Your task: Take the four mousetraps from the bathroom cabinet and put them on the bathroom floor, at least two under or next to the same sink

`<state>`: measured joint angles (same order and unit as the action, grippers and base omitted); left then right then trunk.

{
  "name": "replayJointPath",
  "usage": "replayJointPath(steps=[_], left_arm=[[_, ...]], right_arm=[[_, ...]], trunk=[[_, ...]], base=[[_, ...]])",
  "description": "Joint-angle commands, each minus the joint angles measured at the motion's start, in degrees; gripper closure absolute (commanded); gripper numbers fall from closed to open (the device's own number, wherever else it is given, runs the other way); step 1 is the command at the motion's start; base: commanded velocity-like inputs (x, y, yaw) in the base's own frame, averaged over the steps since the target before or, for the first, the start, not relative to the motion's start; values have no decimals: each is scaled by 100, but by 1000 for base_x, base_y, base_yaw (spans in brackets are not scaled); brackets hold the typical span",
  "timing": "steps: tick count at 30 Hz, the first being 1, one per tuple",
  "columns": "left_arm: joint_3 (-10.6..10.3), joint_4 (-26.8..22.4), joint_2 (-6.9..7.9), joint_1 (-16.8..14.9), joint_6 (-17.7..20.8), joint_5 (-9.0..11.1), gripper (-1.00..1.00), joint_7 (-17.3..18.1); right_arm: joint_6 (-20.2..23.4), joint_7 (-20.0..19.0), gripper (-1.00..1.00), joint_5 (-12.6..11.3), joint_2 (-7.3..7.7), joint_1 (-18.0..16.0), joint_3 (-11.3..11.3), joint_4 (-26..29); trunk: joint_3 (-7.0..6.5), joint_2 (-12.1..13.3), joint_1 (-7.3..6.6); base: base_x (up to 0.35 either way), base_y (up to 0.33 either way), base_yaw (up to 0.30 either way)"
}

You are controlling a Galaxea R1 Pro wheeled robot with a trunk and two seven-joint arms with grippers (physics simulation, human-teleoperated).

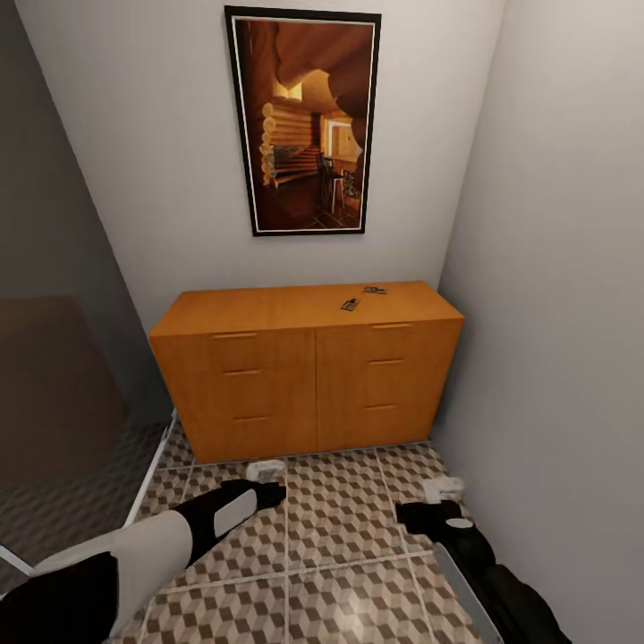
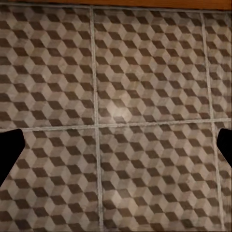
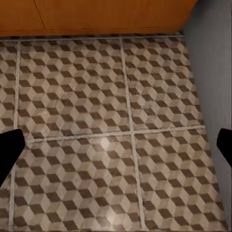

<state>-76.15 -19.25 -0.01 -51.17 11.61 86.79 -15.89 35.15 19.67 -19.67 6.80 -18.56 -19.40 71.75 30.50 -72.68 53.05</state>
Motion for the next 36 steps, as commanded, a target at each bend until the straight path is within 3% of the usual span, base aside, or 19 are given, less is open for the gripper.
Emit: replayJointPath(steps=[1,3,9,10,11,14,15,16,17,18,19,21,23,25,26,28,31,32,36], left_arm=[[17,-68,5,-59,92,27,-100,-76],[196,-210,7,-200,255,23,-100,-206],[655,-653,48,-530,455,-2,-100,-517],[737,-842,63,-618,545,-6,-100,-627],[916,-1484,80,-889,941,-11,-100,-1059],[1184,-2139,85,-1072,1340,-16,-100,-1548],[1522,-2693,87,-1164,1629,-22,-100,-2003],[1657,-2881,87,-1189,1720,-24,-100,-2172],[1959,-3260,88,-1227,1902,-26,-100,-2531],[2121,-3441,88,-1241,2000,-27,-100,-2718],[2468,-3781,88,-1262,2217,-28,-100,-3081],[2832,-4083,89,-1275,2457,-29,-100,-3422],[3604,-4546,76,-1295,2972,-31,-100,-3958],[3986,-4695,63,-1317,3205,-34,-100,-4133],[4377,-4780,56,-1377,3390,-38,-100,-4248],[4822,-4827,57,-1519,3558,-41,-100,-4346],[5066,-4802,55,-1672,3644,-43,-100,-4401],[5157,-4769,52,-1766,3677,-45,-100,-4426],[5271,-4750,44,-1961,3705,-44,-100,-4476]], right_arm=[[148,77,-100,-72,25,-23,53,208],[486,109,-100,-72,59,-156,220,642],[1309,132,-100,-84,91,-857,395,986],[1486,133,-100,-89,92,-1041,449,1014],[1731,137,-100,-89,89,-1428,632,1067],[1828,140,-100,-89,92,-1819,709,1074],[1968,141,-100,-92,93,-2107,738,1075],[2029,142,-100,-93,93,-2201,743,1074],[2130,141,-100,-108,92,-2377,750,1070],[2163,141,-100,-113,90,-2457,753,1066],[2207,142,-100,-119,87,-2585,753,1064],[2236,145,-100,-118,80,-2676,753,1063],[2270,152,-100,-111,72,-2859,754,1069],[2282,155,-100,-117,71,-3020,754,1069],[2293,164,-100,-121,64,-3244,744,1006],[2299,211,-100,-126,16,-3528,715,786],[2298,315,-100,-133,-128,-3778,687,504],[2299,407,-100,-136,-260,-3985,676,315],[2300,669,-100,-143,-575,-4459,668,-52]], trunk=[[7,-3,1],[7,-3,1],[7,-3,1],[7,-3,1],[7,-3,1],[7,-3,1],[7,-3,1],[7,-3,1],[7,-3,1],[7,-3,1],[7,-3,1],[7,-3,1],[7,-3,1],[7,-3,1],[7,-3,1],[7,-3,1],[7,-3,1],[7,-3,1],[7,-3,1]], base=[[0,0,0],[0,0,0],[0,0,0],[0,0,0],[0,0,0],[0,0,0],[0,0,0],[0,0,0],[0,0,0],[0,0,0],[0,0,0],[0,0,0],[0,0,0],[0,0,0],[0,0,0],[0,0,0],[0,0,0],[0,0,0],[0,0,0]])
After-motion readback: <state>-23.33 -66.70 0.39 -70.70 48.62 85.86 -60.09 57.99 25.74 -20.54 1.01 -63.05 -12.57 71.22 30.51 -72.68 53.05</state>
